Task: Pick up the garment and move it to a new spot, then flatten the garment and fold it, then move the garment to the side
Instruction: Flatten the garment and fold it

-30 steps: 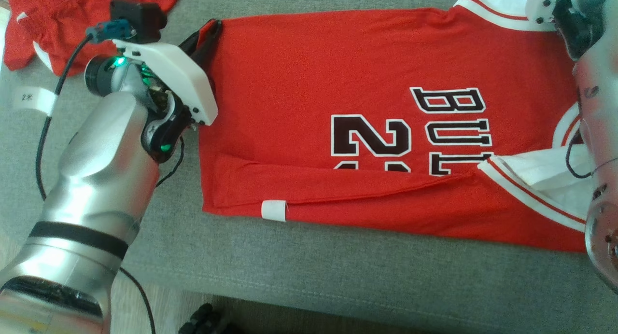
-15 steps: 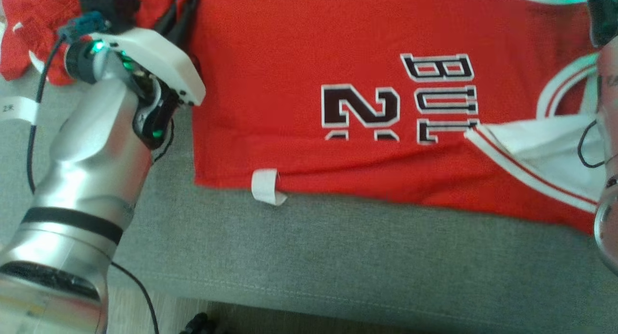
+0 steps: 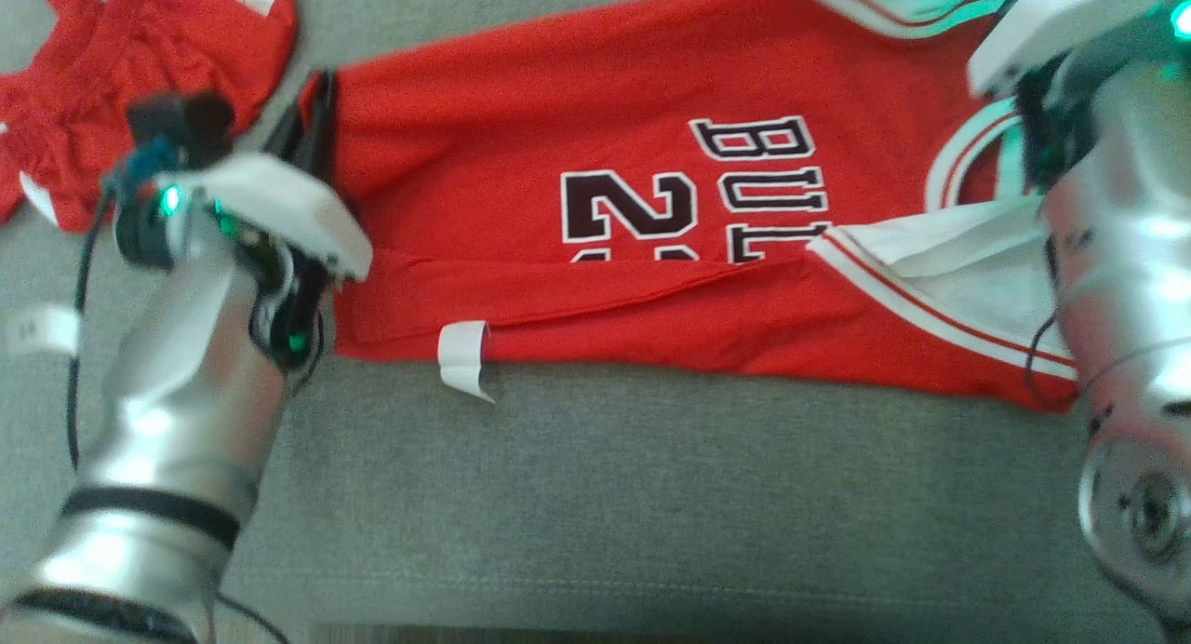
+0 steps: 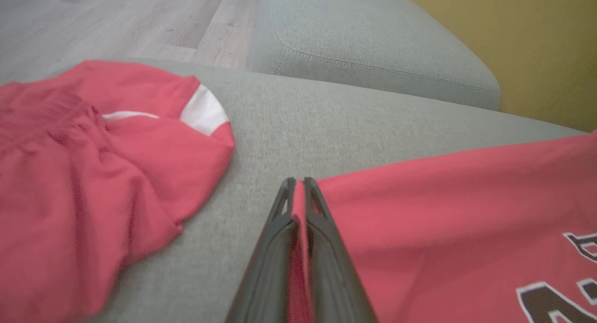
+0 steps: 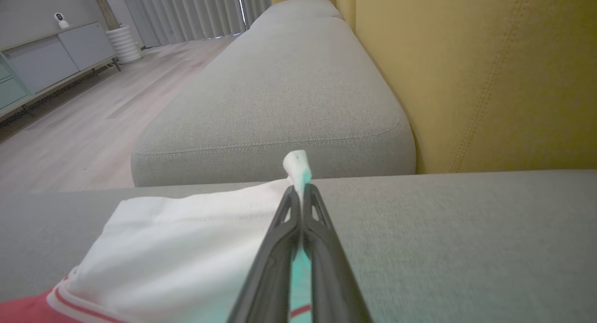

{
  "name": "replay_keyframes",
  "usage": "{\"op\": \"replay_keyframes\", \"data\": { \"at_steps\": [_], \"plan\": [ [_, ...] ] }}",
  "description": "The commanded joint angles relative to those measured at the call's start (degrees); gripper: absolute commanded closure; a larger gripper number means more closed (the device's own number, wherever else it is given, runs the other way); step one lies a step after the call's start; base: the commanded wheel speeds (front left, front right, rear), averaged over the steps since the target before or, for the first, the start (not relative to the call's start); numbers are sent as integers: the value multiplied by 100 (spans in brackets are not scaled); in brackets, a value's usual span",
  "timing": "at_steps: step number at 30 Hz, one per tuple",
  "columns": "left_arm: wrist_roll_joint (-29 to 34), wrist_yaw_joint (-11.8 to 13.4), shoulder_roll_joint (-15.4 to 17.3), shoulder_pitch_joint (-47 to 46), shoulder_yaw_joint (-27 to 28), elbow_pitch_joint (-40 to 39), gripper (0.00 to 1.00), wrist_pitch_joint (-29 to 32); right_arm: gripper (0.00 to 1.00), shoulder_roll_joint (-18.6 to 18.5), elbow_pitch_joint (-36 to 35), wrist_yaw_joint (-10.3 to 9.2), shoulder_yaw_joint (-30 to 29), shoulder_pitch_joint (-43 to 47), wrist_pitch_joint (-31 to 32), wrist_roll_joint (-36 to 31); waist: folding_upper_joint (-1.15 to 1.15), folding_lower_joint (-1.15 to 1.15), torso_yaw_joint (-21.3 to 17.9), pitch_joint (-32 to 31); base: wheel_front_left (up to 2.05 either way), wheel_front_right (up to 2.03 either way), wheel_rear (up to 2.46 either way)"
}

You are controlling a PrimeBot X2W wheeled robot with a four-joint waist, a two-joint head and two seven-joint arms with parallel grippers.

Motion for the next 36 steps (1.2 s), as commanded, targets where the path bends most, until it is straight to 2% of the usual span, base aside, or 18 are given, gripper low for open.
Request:
{"op": "replay_keyframes", "data": {
  "at_steps": [1, 7, 8, 16, 23, 24, 25, 26, 27, 31, 36],
  "plan": [
    [-24, 100, 262, 214, 349, -272, 100, -74, 100, 176, -132, 20, 290, 165, -171, 284, 0, 0, -201, -268, 0, 0, 0],
    [168, 269, 212, 1144, 682, -639, 100, -75, 100, 283, -419, 20, 1060, 1009, -274, 1279, 0, 0, -453, -662, 0, 0, 0],
    [168, 269, 212, 1144, 682, -639, 100, -75, 100, 283, -419, 20, 1060, 1009, -274, 1279, 0, 0, -453, -662, 0, 0, 0],
    [473, 398, 113, 2056, 1007, -895, 100, -76, 100, 140, -1539, 20, 1821, 2460, 136, 2572, 0, 0, -730, -1031, 0, 0, 0],
    [830, 483, 3, 2494, 1292, -1042, 100, -76, 100, -32, -2389, 20, 1993, 3428, 532, 3031, 0, 0, -830, -1176, 0, 0, 0],
    [871, 516, -23, 2558, 1354, -1076, 100, -76, 73, -31, -2475, 20, 1963, 3529, 563, 3067, 0, 0, -835, -1199, 0, 0, 0],
    [937, 564, -38, 2626, 1423, -1135, 77, -76, 13, -29, -2561, 20, 1932, 3620, 594, 3093, 0, 0, -833, -1221, 0, 0, 0],
    [1016, 623, -55, 2704, 1493, -1210, 36, -76, 0, -19, -2657, 20, 1880, 3700, 604, 3131, 0, 0, -827, -1240, 0, 0, 0],
    [1087, 688, -89, 2795, 1566, -1292, 0, -76, 0, -8, -2753, 20, 1823, 3774, 608, 3165, 0, 0, -817, -1267, 0, 0, 0],
    [1423, 940, -285, 3273, 1994, -1794, 0, -76, 0, 35, -3175, 20, 1583, 4033, 662, 3126, 0, 0, -733, -1344, 0, 0, 0],
    [1671, 930, -519, 3635, 2318, -2206, 0, -76, 0, 125, -3285, 20, 1337, 4119, 735, 2923, 0, 0, -572, -1339, 0, 0, 0]
  ]
}}
